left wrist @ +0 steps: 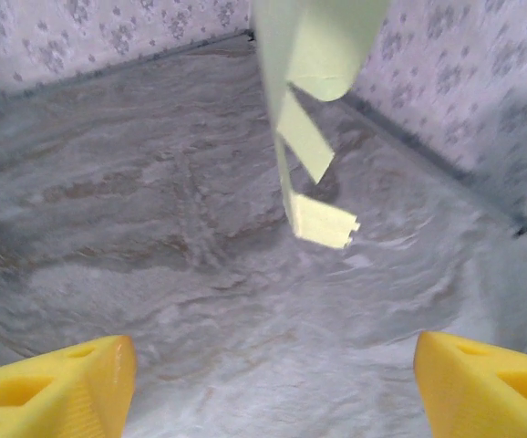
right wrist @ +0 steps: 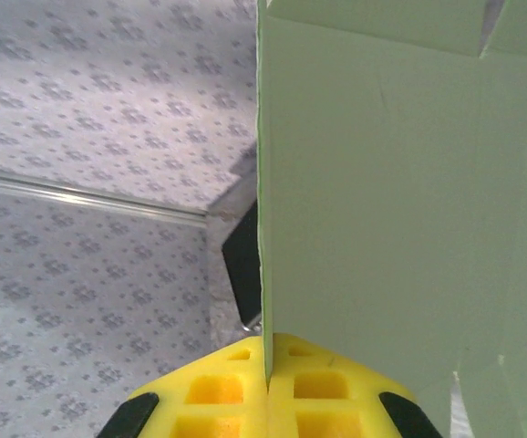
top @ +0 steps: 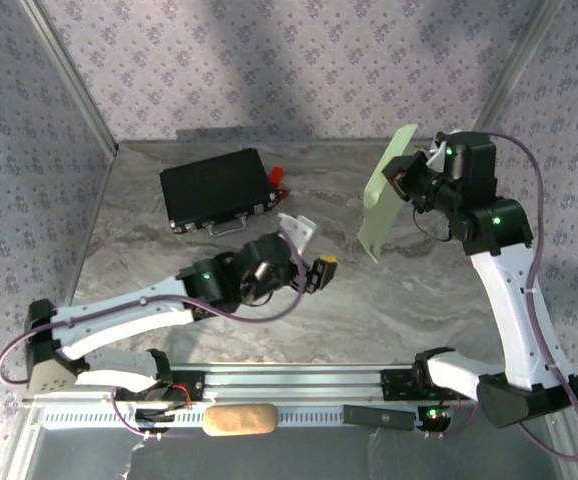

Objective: Fold the paper box

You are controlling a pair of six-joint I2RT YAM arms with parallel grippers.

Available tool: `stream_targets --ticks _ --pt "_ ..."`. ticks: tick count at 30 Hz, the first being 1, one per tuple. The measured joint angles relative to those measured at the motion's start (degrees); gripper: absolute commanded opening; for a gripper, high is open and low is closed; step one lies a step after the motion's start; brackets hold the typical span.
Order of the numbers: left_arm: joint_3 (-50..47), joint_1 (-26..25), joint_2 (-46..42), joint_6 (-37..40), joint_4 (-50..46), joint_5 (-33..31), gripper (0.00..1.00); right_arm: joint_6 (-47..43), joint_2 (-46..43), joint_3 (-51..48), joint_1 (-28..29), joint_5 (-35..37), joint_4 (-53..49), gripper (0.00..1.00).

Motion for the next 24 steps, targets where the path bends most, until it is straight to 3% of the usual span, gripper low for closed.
stream_targets --ticks 6,8,16,24 --pt "-1.9 -4.4 5.6 9.4 9.9 -8.8 0.89 1.5 -0.1 -0.2 3.8 3.5 -1.9 0.00" --pt "-3.1 -5.0 5.6 11.3 14.5 -10.7 0.97 2.2 -0.5 -0.9 4.3 4.2 -1.9 0.00" --pt "-5.2 -6.1 7.2 19.6 33.3 -18.2 0.97 5.7 -1.1 -4.1 5.7 4.4 -0.6 0.00" --pt "-0.7 -5.3 14.7 24.2 34.0 -21.8 0.96 8.2 -1.1 -4.7 7.3 4.4 1.0 0.00"
